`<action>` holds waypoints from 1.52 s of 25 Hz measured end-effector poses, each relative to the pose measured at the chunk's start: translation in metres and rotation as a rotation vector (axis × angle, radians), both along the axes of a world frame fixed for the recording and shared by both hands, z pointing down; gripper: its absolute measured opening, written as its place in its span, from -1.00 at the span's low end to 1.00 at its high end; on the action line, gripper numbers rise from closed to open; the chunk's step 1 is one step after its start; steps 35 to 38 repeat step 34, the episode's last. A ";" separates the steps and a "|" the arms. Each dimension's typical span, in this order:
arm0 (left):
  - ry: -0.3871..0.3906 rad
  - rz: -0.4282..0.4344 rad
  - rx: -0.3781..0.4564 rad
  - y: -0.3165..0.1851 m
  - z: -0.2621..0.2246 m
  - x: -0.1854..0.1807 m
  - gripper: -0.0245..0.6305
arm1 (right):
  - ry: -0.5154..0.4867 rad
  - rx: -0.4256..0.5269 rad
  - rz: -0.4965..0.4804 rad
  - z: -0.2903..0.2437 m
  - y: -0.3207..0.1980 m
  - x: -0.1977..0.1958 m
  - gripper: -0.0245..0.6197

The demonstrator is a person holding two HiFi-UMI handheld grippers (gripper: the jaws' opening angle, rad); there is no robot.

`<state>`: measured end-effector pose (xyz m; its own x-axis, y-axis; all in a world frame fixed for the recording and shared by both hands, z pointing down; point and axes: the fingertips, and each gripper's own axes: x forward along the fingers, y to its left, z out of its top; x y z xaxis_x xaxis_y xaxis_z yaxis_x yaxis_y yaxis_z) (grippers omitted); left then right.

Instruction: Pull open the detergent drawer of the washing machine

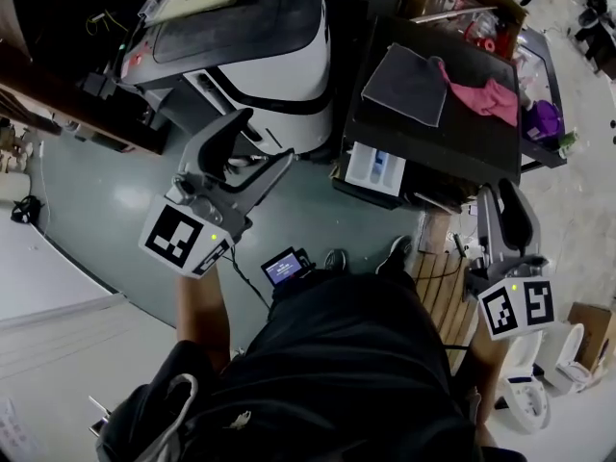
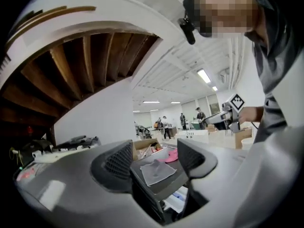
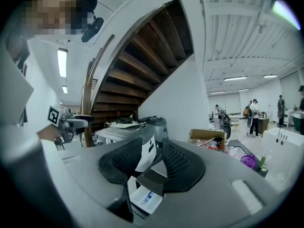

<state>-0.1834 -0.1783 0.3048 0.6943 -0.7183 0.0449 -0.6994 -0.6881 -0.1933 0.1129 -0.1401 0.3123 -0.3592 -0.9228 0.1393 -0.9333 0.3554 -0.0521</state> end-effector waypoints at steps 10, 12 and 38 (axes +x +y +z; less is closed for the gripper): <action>-0.105 0.040 0.032 0.017 -0.012 0.033 0.13 | 0.058 0.081 -0.012 -0.014 0.013 -0.003 -0.53; -0.101 0.046 0.026 0.017 -0.010 0.034 0.13 | 0.076 0.076 -0.005 -0.012 0.013 -0.002 -0.53; -0.131 0.064 -0.057 0.007 0.023 0.048 0.13 | 0.079 0.055 0.005 -0.005 0.003 0.007 -0.53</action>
